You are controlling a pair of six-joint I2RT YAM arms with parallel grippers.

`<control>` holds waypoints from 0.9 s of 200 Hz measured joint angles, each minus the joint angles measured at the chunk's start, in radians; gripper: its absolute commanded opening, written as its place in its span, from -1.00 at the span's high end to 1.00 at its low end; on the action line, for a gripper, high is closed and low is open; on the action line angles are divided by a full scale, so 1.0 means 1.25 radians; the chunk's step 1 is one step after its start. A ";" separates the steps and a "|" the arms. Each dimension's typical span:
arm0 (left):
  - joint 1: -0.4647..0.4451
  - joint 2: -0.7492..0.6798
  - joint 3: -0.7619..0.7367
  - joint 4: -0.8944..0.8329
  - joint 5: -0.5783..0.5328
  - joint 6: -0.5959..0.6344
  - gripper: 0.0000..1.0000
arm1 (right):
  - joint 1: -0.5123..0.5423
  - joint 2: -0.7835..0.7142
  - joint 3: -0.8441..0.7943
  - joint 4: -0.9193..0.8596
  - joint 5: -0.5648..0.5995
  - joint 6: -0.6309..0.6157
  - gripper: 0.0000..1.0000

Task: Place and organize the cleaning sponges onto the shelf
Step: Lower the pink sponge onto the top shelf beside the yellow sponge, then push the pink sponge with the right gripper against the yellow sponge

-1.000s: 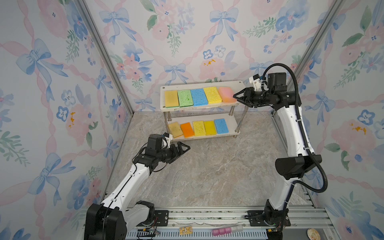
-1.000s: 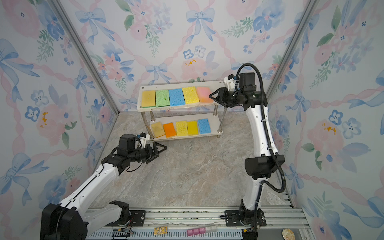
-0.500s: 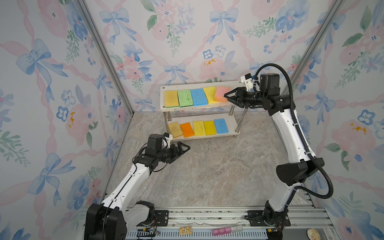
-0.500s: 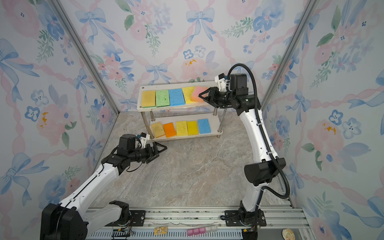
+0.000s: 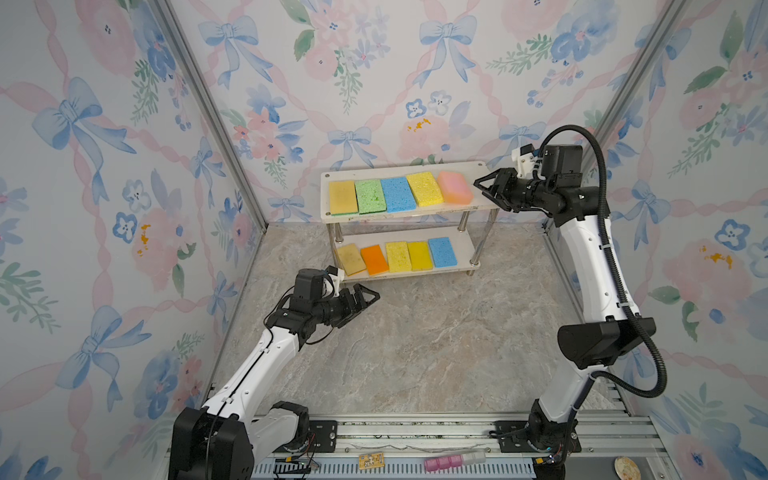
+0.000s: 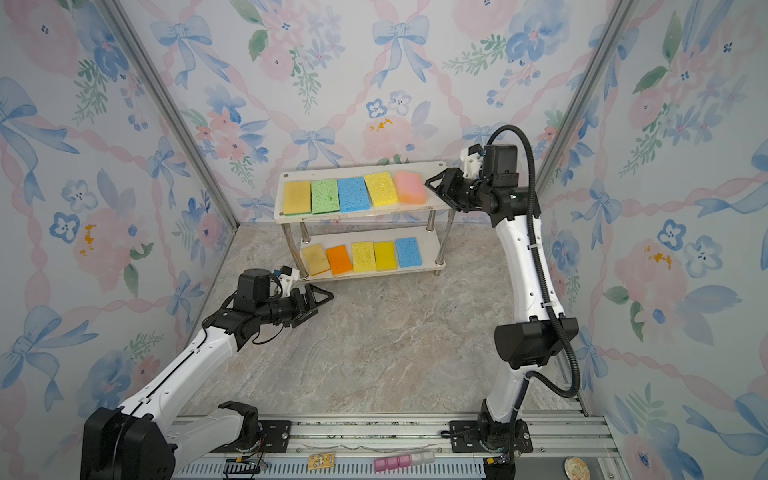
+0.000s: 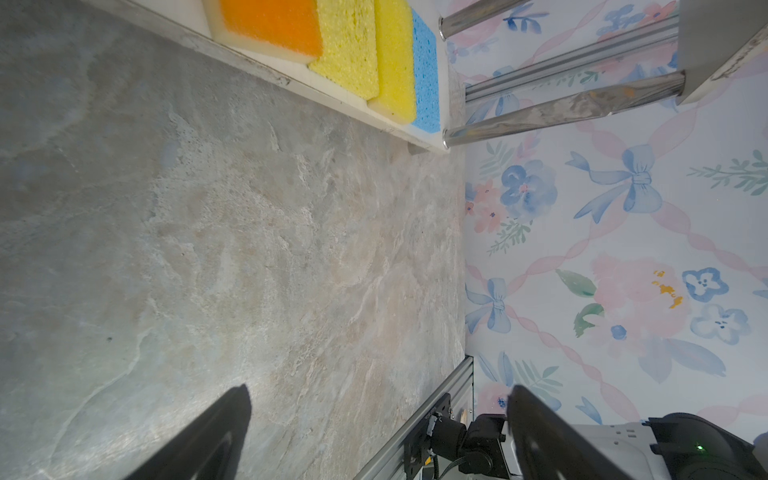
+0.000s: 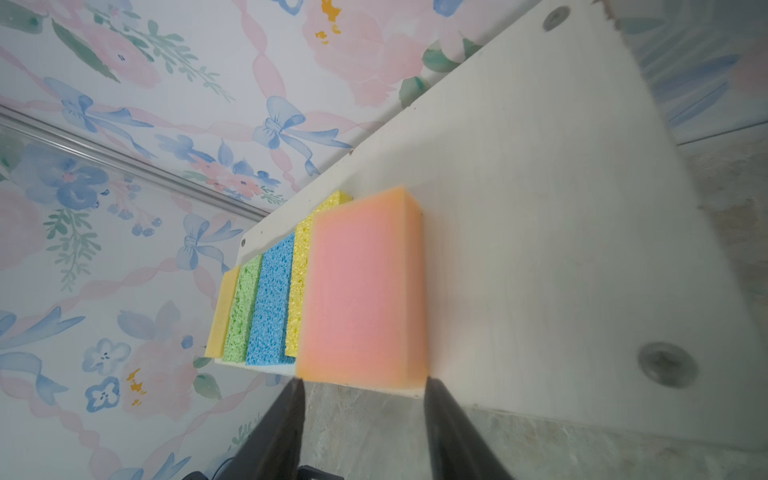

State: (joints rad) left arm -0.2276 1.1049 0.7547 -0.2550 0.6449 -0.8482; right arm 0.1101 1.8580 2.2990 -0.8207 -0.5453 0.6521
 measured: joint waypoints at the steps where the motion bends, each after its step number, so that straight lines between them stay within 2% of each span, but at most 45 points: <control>1: 0.000 0.000 0.000 0.000 0.000 0.000 -0.96 | -0.001 -0.001 0.000 0.000 0.000 0.000 -0.01; 39: 0.000 0.002 0.000 0.000 0.000 0.000 -0.96 | 0.025 -0.030 -0.034 -0.001 0.000 0.003 -0.06; 83: 0.000 0.009 0.000 0.000 0.000 0.000 -0.96 | 0.067 -0.061 -0.118 0.045 -0.009 0.062 -0.07; 147: 0.001 0.009 0.000 0.000 0.000 0.000 -0.96 | 0.096 -0.060 -0.125 0.086 -0.008 0.099 -0.15; 180: 0.002 0.009 0.000 0.000 0.000 0.000 -0.96 | 0.095 -0.034 -0.086 0.085 0.002 0.100 -0.17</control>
State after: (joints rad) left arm -0.2256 1.1164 0.7547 -0.2550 0.6453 -0.8482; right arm 0.2287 1.8160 2.1918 -0.7147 -0.5426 0.7769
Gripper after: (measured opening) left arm 0.979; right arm 0.580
